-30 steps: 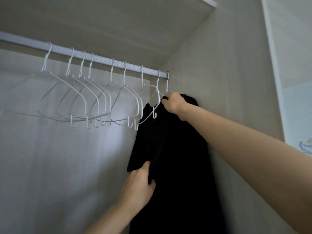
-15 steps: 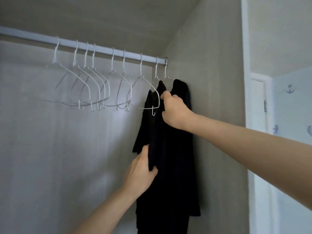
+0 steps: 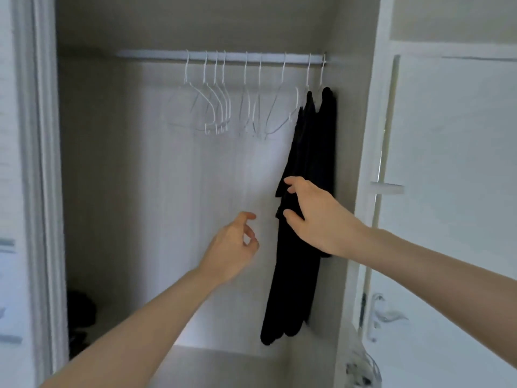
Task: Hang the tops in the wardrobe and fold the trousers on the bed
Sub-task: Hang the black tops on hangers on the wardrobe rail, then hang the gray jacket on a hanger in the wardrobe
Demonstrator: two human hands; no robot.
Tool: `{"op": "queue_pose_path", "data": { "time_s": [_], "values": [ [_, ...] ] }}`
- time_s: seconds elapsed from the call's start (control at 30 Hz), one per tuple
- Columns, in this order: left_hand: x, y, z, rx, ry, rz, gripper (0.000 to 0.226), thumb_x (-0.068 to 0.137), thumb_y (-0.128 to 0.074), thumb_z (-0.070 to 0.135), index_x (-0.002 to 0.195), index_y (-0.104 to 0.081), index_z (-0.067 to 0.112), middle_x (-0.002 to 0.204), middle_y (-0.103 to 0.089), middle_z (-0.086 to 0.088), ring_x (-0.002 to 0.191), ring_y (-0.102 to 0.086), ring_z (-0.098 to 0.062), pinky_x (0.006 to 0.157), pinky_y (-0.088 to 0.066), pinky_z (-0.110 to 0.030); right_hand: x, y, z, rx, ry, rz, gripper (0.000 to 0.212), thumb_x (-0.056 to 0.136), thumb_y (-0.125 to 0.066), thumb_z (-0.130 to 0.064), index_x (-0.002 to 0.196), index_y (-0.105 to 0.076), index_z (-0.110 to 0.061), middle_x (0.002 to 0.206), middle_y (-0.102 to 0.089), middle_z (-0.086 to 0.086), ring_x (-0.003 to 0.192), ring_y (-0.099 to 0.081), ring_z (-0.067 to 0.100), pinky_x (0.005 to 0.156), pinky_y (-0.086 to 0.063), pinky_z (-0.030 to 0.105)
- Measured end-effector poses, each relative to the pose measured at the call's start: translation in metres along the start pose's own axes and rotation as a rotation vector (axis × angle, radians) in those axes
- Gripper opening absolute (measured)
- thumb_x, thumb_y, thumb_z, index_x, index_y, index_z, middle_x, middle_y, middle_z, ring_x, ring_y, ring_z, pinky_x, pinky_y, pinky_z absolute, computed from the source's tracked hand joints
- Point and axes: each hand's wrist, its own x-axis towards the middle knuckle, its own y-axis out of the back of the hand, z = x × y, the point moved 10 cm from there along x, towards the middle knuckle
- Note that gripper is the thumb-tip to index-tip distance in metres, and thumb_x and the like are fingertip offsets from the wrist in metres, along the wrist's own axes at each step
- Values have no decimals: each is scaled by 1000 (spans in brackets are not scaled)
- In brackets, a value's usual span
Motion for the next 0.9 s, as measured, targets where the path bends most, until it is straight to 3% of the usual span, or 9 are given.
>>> {"op": "queue_pose_path", "data": {
  "time_s": [0.13, 0.23, 0.4, 0.53, 0.57, 0.63, 0.8, 0.9],
  "values": [
    [-81, 28, 14, 77, 115, 115, 34, 90, -55, 14, 121, -50, 26, 88, -61, 14, 69, -60, -10, 67, -49, -27, -52, -15, -20, 163, 38, -51, 57, 97, -47, -26, 148, -22, -17, 143, -42, 1, 126, -45, 17, 105, -37, 29],
    [-140, 51, 20, 99, 201, 165, 30, 89, -55, 13, 116, -53, 26, 84, -62, 12, 67, -58, -9, 71, -51, -33, -86, -31, -43, 305, 70, -90, 52, 98, -47, -28, 145, -27, -22, 137, -45, -4, 124, -45, 12, 100, -35, 21],
    [-244, 96, 31, 179, 297, 243, 25, 91, -55, 16, 113, -53, 27, 78, -63, 11, 66, -59, -7, 71, -52, -35, -140, -68, -104, 495, 158, -168, 43, 96, -49, -32, 137, -35, -29, 121, -51, -16, 86, -51, -5, 86, -39, 22],
    [-329, 131, 31, 222, 437, 326, 26, 92, -54, 18, 116, -54, 28, 79, -65, 9, 80, -64, -12, 78, -52, -39, -184, -99, -168, 686, 236, -275, 40, 95, -51, -30, 133, -40, -29, 113, -58, -16, 109, -54, 4, 89, -40, 18],
    [-381, 150, 32, 265, 535, 355, 25, 93, -54, 19, 116, -54, 28, 79, -65, 9, 79, -64, -10, 78, -52, -39, -208, -114, -209, 754, 283, -345, 39, 95, -51, -28, 133, -42, -28, 112, -59, -16, 109, -54, 2, 88, -38, 14],
    [-412, 157, 41, 248, 592, 396, 23, 93, -52, 21, 115, -55, 28, 79, -66, 8, 75, -64, -8, 74, -53, -39, -228, -118, -230, 818, 296, -388, 36, 96, -51, -26, 131, -44, -26, 111, -60, -15, 107, -54, 0, 84, -38, 9],
    [-606, 211, 82, 309, 898, 640, 15, 95, -54, 19, 108, -58, 26, 77, -66, 4, 75, -62, -11, 75, -51, -37, -346, -124, -377, 995, 492, -607, 34, 95, -53, -21, 128, -50, -19, 108, -64, -10, 106, -57, 2, 90, -40, 10],
    [-707, 226, 122, 337, 1059, 768, 14, 94, -54, 22, 104, -58, 29, 73, -65, 5, 71, -60, -10, 73, -51, -36, -423, -115, -449, 1060, 610, -736, 32, 95, -53, -21, 127, -50, -20, 110, -62, -8, 107, -57, 4, 92, -44, 20]
  ]
}}
